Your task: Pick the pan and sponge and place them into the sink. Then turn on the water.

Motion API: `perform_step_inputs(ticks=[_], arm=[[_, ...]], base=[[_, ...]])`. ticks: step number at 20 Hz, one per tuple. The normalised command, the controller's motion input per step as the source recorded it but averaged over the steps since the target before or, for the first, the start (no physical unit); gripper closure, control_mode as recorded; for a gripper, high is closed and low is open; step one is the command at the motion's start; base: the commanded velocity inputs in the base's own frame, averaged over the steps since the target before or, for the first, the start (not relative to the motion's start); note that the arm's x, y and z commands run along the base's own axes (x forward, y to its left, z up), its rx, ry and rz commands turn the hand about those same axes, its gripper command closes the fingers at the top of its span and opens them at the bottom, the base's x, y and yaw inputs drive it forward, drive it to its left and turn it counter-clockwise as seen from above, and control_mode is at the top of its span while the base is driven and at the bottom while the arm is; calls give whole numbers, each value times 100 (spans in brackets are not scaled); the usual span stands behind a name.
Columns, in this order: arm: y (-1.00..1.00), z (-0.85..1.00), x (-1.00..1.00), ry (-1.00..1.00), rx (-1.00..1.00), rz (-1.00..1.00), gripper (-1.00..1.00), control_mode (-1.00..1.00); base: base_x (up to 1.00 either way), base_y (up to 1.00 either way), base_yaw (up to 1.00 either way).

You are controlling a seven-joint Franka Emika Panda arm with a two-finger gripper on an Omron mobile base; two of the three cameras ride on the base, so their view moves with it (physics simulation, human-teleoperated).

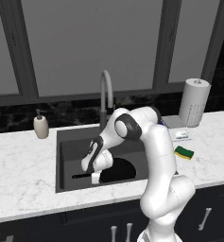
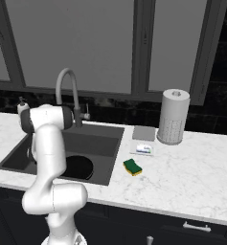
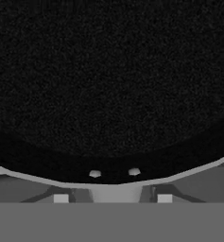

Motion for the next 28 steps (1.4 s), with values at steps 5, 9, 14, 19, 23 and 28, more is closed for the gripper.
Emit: perform_step_inputs(ticks=[5,9,14,19,23,28], arm=[[0,42,0,0,0,0,-100,-100],[0,66,0,0,0,0,-100,-100],[3,83,0,0,0,0,-100,-100],[2,82,-7,0,-2,0,-100,-100],[3,54,-12,0,-7,0,-100,-100],[1,14,-11,0,-2,0,-100,-100]], base=[[0,0,0],[0,0,0],[0,0,0],[0,0,0],[0,0,0],[0,0,0]])
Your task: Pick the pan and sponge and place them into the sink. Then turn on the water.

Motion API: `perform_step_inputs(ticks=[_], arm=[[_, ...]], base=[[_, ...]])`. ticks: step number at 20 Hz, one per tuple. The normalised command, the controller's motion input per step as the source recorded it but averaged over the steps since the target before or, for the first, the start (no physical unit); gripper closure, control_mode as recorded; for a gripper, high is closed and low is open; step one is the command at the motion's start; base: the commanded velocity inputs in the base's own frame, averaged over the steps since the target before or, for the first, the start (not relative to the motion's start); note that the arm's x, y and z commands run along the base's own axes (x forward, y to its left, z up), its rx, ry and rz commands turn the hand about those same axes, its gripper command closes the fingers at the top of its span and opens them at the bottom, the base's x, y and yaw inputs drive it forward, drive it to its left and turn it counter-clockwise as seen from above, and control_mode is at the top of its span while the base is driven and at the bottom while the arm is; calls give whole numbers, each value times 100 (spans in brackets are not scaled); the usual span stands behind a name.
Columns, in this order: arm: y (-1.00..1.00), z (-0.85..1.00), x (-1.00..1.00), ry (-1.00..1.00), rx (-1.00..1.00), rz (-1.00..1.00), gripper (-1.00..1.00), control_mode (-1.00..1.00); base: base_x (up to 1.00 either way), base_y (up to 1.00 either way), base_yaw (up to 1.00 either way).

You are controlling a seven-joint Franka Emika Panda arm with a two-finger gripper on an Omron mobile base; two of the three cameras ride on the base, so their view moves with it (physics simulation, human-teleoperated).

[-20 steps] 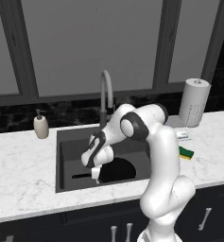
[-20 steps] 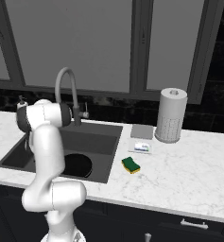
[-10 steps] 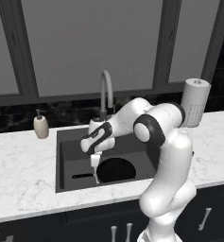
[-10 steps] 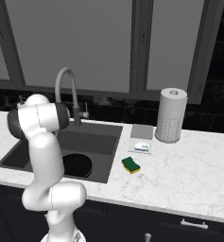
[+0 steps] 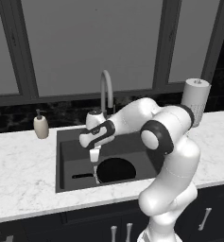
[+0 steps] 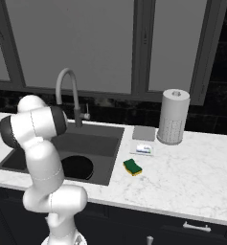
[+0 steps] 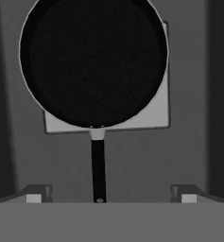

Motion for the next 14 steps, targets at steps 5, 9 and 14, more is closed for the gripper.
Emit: perform_step_inputs(ticks=[5,9,14], arm=[[0,1,-7,0,0,1,-100,-100],[0,30,-51,0,0,3,-100,-100],[-5,55,-89,0,0,2,-100,-100]], base=[[0,0,0],[0,0,0],[0,0,0]])
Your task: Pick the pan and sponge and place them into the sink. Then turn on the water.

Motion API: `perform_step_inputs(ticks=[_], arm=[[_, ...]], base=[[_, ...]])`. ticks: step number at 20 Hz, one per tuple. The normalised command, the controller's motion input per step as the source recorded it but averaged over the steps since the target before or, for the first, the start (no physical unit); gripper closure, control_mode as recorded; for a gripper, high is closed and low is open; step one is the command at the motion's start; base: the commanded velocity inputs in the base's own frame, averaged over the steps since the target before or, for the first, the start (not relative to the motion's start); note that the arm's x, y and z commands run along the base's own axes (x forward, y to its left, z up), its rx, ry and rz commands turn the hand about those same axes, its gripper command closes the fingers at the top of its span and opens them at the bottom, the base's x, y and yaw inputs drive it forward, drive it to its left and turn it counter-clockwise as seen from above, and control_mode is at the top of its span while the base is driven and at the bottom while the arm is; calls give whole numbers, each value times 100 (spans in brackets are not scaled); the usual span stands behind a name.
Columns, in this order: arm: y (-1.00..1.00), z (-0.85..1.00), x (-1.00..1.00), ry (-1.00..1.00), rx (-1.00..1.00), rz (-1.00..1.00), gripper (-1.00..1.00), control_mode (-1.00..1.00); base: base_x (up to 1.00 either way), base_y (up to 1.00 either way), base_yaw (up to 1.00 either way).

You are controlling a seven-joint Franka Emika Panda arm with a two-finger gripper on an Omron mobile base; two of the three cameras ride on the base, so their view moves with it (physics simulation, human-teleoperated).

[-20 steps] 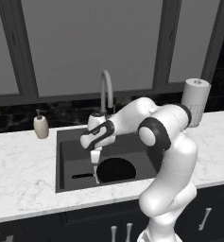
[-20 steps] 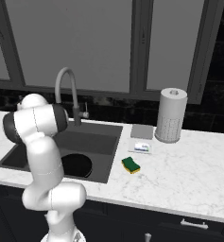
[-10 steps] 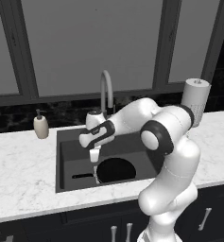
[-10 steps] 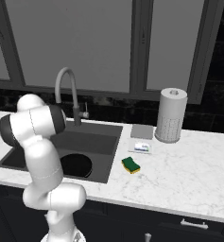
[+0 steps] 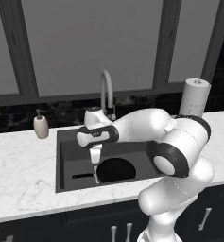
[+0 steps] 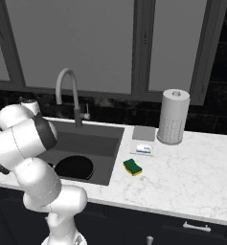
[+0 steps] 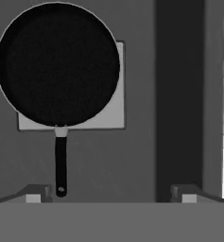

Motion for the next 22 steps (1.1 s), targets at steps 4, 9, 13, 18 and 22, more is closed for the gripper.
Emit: perform_step_inputs(ticks=[4,9,13,18,22], arm=[[-17,58,-84,0,0,6,-100,-100],[-5,38,-36,2,0,22,-100,-100],[-1,17,0,1,0,43,-100,-100],[0,6,13,4,-2,63,-100,-100],[0,0,0,3,-1,54,-100,-100]], base=[[0,0,0],[0,0,0],[0,0,0],[0,0,0],[0,0,0]])
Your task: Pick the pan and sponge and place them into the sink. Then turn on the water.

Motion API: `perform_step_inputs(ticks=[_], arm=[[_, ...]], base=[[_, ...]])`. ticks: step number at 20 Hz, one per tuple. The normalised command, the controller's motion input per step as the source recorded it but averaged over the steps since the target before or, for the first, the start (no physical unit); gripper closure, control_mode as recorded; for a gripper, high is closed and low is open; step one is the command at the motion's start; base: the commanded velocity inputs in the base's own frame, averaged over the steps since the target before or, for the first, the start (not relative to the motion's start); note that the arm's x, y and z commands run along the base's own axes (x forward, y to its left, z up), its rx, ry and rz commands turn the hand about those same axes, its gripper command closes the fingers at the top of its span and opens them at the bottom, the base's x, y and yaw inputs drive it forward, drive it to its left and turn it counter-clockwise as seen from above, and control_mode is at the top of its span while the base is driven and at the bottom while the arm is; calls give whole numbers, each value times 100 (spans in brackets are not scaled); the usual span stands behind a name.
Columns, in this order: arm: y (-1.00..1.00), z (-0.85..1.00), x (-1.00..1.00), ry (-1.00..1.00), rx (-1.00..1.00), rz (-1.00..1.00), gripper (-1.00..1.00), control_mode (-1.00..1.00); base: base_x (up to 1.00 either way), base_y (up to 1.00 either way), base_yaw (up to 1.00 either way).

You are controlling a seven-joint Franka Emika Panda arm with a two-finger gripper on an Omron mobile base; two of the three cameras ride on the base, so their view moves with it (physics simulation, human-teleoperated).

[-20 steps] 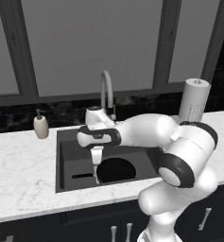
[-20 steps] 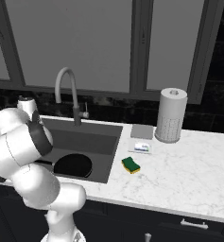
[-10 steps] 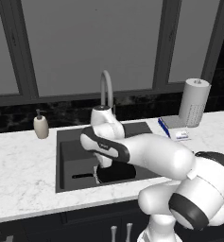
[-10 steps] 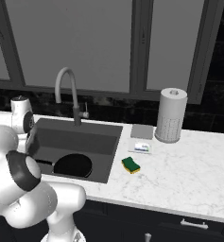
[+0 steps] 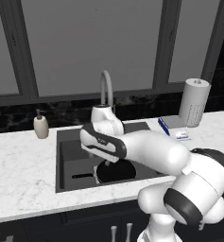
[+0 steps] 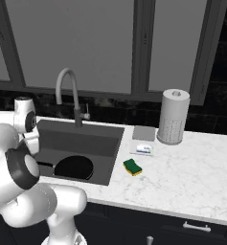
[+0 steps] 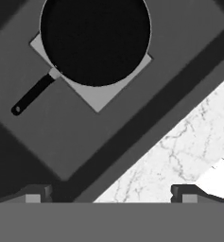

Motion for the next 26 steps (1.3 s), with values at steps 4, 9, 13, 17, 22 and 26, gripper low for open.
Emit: perform_step_inputs(ticks=[4,9,13,17,22,26], arm=[[-1,0,-9,0,0,32,-100,-100],[-3,0,-22,-4,0,14,-100,-100],[-16,2,-27,-4,0,15,-100,-100],[-31,8,-21,-1,0,15,-100,-100],[-57,14,-9,0,0,10,-100,-100],[-72,9,-18,0,0,9,-100,-100]], base=[[0,0,0],[0,0,0],[0,0,0],[0,0,0],[0,0,0],[0,0,0]])
